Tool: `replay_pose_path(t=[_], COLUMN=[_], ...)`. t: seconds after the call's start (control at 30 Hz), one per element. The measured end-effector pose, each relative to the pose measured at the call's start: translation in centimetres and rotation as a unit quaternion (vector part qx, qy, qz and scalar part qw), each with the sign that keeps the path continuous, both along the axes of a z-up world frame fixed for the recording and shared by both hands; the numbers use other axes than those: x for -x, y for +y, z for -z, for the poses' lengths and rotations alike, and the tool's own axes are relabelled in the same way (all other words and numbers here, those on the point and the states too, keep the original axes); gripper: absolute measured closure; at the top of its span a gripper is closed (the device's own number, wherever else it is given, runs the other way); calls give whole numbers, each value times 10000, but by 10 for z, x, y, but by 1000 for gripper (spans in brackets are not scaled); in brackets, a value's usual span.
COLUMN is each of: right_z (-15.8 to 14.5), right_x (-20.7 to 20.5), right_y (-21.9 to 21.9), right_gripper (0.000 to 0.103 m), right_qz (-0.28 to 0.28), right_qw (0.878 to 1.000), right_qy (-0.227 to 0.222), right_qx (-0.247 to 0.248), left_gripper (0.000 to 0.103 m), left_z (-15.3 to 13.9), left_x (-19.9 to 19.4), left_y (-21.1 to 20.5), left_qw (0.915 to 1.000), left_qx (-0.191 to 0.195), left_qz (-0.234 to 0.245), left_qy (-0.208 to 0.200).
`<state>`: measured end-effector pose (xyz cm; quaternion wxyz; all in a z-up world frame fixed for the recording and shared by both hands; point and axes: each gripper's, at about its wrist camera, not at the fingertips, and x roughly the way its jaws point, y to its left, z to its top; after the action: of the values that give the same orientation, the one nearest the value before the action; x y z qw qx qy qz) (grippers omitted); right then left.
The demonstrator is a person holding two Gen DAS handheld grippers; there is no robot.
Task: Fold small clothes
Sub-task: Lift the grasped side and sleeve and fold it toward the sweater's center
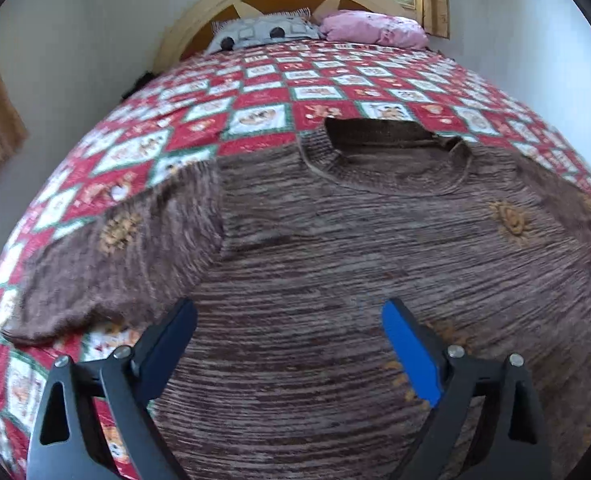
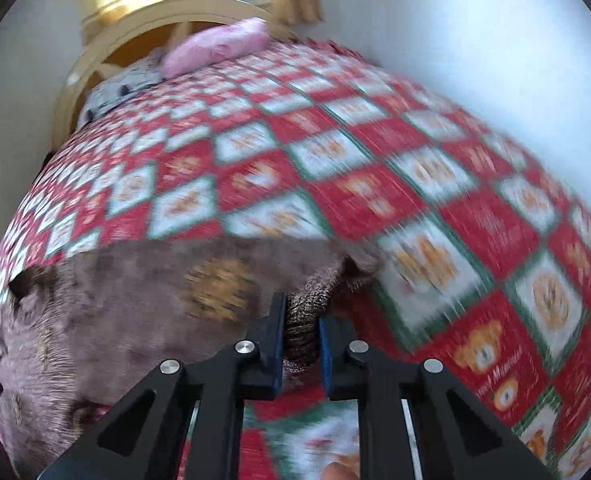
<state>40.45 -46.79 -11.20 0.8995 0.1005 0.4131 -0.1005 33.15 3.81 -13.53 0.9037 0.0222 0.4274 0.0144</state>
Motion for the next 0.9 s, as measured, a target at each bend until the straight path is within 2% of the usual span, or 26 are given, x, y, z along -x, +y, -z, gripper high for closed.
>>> replay_pose_path(t=[0.13,0.27,0.33,0.43,0.5,0.53,0.6,0.63,0.67,0.8,0.83,0.9], right_z=[-34,-49,-46,-30,-12,-3,15,21,26,34,33,30], right_x=[-16,-25,-31,-30,-27,-26,-21,-16,-12,13,18,34], right_y=[69,147,187,242,271,277,285,282,276,225,214,193], right_gripper=[89,89,89,89,89,87,58,52,48,48,48,48], right_qz=[-816,-1674,-2115,-2751,-3168,-3278,-3469,-3485,-3458,-3010,-2866,-2542], right_qw=[9954,9832,9744,9585,9473,9442,9377,9369,9377,9512,9557,9655], right_qy=[-312,-479,-461,-371,-184,-92,191,255,280,270,229,59], right_qx=[382,553,614,648,443,310,-6,-116,-200,-624,-624,-555], left_gripper=[7,8,7,8,8,8,8,8,10,20,22,33], left_z=[-1,-4,-6,-8,-9,-10,-13,-14,-15,-17,-18,-19], left_x=[-1,3,3,3,4,4,4,4,4,0,-3,-8], left_y=[5,4,4,9,10,9,4,1,-5,-30,-39,-61], left_qw=[9996,9995,9994,9979,9967,9961,9950,9944,9938,9895,9881,9847], left_qx=[286,322,352,633,792,858,955,1002,1041,1227,1280,1373], left_qz=[25,75,52,78,109,136,221,284,354,684,771,983], left_qy=[58,0,13,133,155,168,185,182,183,339,378,433])
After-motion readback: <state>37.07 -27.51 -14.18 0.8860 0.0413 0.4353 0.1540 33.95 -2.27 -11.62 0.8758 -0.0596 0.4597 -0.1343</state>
